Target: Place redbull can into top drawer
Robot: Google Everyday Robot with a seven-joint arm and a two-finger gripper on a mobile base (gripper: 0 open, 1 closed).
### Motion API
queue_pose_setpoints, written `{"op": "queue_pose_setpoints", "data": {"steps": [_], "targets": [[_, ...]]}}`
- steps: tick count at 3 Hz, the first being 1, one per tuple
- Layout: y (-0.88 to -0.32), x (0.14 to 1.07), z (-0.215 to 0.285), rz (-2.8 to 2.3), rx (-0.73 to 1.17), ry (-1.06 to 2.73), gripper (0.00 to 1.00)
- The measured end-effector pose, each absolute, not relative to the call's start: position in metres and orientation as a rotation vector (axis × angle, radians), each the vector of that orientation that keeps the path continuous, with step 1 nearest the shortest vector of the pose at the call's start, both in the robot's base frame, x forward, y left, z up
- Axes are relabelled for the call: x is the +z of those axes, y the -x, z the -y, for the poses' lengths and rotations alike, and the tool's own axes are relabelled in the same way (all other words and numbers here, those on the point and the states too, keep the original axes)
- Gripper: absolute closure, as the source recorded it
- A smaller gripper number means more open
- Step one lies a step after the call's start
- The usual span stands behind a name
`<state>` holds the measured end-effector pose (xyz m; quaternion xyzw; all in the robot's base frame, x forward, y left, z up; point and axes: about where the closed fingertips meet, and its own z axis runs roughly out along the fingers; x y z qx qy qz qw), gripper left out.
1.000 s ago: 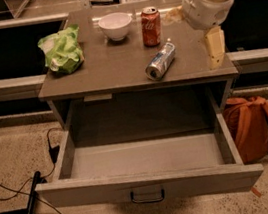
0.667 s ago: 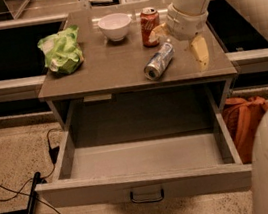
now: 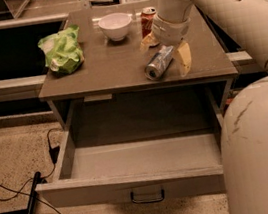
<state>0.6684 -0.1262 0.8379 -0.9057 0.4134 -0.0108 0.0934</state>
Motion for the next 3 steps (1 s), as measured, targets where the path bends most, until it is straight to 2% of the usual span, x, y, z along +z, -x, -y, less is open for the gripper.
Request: {"op": "queue_pose_setpoints", "data": {"steps": [2,3], "targets": [[-0.664,0.83,0.106,-1.153,0.046,2.681,0.64],[-0.641,0.844,0.1,-1.09,0.12,2.621,0.87]]}}
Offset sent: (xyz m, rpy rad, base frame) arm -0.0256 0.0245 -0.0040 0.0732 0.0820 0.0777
